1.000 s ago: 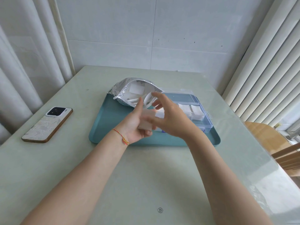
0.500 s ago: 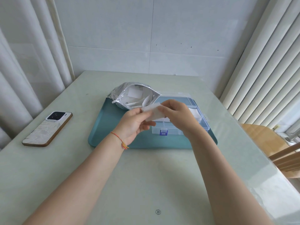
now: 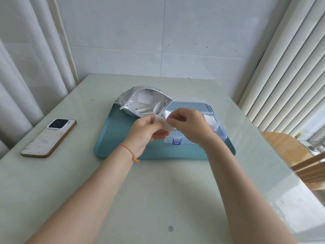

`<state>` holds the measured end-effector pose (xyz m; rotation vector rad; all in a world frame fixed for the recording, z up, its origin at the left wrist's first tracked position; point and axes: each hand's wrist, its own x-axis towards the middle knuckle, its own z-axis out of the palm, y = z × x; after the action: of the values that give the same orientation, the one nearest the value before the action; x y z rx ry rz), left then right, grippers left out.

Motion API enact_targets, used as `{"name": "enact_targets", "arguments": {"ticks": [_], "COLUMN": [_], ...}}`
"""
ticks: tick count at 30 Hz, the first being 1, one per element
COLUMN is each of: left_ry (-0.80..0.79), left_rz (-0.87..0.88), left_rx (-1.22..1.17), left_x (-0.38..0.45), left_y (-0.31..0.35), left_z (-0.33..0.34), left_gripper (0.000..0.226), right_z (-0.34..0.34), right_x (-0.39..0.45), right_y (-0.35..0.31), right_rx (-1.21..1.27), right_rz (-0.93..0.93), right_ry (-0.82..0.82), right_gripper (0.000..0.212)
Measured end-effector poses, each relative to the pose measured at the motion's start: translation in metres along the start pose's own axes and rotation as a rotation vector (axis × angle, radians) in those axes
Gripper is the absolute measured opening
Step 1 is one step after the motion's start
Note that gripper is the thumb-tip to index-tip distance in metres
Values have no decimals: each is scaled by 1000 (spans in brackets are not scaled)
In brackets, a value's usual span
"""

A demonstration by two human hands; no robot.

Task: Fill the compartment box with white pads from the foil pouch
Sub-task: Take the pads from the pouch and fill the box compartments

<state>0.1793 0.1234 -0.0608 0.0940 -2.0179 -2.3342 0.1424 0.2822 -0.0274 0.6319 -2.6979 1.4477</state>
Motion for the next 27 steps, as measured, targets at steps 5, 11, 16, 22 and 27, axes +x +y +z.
{"name": "enact_targets", "arguments": {"ticks": [5,11,16,22,27], "left_ry": [-38,-20,28,-105,-20], "left_rz": [12,-7,-80,-173,-155], "left_rx": [-83,-111,-178,-382,-383], "left_x": [-2,-1,1,4,7], "left_y": [0,0,-1,4,5], "left_z": [-2,-1,-3,-13,-14], "left_gripper": [11,14,13,32,21], "right_z": [-2,0,4,-6,-4], "right_x": [-1,0,4,4,1], "right_y": [-2,0,1,3,-1], "right_rx": [81,311,399,526,496], "right_rz": [57,172,185,124,23], "right_ry": [-30,-5,127,181,-5], "right_gripper": [8,12,10,9,8]}}
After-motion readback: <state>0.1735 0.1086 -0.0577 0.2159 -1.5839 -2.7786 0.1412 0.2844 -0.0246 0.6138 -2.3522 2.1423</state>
